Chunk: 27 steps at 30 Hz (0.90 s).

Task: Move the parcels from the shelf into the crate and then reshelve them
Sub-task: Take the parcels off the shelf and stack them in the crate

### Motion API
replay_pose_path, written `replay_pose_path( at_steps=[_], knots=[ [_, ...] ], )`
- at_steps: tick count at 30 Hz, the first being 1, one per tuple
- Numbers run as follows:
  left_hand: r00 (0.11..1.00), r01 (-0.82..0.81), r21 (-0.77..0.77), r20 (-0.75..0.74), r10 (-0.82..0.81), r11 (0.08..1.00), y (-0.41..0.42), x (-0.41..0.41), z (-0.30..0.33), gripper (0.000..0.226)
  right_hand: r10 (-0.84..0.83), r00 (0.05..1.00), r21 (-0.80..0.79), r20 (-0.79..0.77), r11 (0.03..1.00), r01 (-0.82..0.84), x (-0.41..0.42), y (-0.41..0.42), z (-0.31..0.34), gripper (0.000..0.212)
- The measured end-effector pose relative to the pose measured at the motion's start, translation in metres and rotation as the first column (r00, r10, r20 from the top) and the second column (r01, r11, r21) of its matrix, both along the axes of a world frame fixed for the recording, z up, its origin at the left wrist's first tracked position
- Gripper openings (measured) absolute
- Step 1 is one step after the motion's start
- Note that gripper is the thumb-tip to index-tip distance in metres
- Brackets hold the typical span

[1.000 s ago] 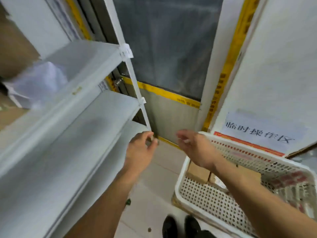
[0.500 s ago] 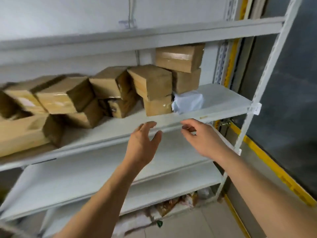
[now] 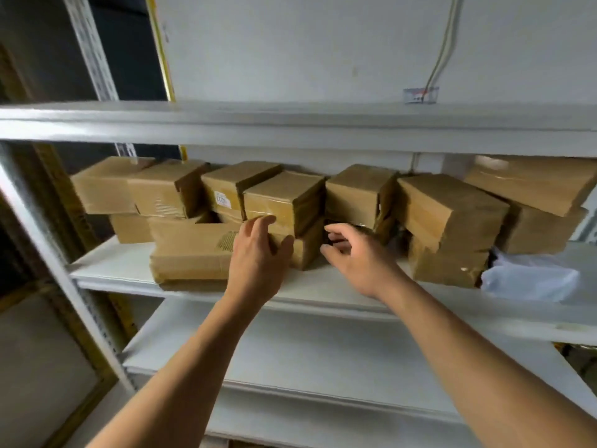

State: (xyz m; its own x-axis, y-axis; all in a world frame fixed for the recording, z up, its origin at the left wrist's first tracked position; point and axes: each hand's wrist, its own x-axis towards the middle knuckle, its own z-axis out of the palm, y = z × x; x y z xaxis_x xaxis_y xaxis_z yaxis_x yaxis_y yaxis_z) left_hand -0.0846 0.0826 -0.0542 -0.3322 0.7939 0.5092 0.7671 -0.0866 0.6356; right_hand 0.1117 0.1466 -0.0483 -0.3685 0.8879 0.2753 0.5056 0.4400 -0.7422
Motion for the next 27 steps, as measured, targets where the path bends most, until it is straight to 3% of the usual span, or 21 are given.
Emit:
replay_pose_path(
  at_steps=[4,10,17,21,24,27],
  knots=[
    [0.999,-0.046,-0.051,0.026,0.048,0.998,0.039,-0.052,0.004,0.069,0.017,1.000,-0.059,-0.017,0.998,-0.018,-0.068,0.030,-0.002,0.062],
    [0.993,-0.014,-0.135,0.116,0.030,0.991,0.103,-0.088,0.007,0.076,-0.175,0.969,-0.156,-0.175,0.977,0.148,-0.126,0.067,-0.006,0.090],
    [0.973,0.053,-0.180,0.233,-0.010,0.982,0.122,-0.089,0.002,0.090,-0.264,0.932,-0.320,-0.248,0.931,0.178,-0.131,0.081,-0.008,0.094],
    [0.957,0.051,-0.159,0.290,-0.003,0.986,0.115,-0.078,0.004,0.077,-0.302,0.901,-0.344,-0.310,0.920,0.190,-0.121,0.074,-0.003,0.098],
    [0.936,0.056,-0.052,0.350,-0.035,0.997,0.098,-0.063,-0.002,0.053,-0.338,0.870,-0.384,-0.358,0.903,0.193,-0.102,0.064,0.003,0.080],
    [0.902,0.079,-0.012,0.427,-0.066,0.997,0.076,-0.044,-0.011,0.049,-0.325,0.863,-0.375,-0.388,0.910,0.174,-0.078,0.046,-0.006,0.052]
  ],
)
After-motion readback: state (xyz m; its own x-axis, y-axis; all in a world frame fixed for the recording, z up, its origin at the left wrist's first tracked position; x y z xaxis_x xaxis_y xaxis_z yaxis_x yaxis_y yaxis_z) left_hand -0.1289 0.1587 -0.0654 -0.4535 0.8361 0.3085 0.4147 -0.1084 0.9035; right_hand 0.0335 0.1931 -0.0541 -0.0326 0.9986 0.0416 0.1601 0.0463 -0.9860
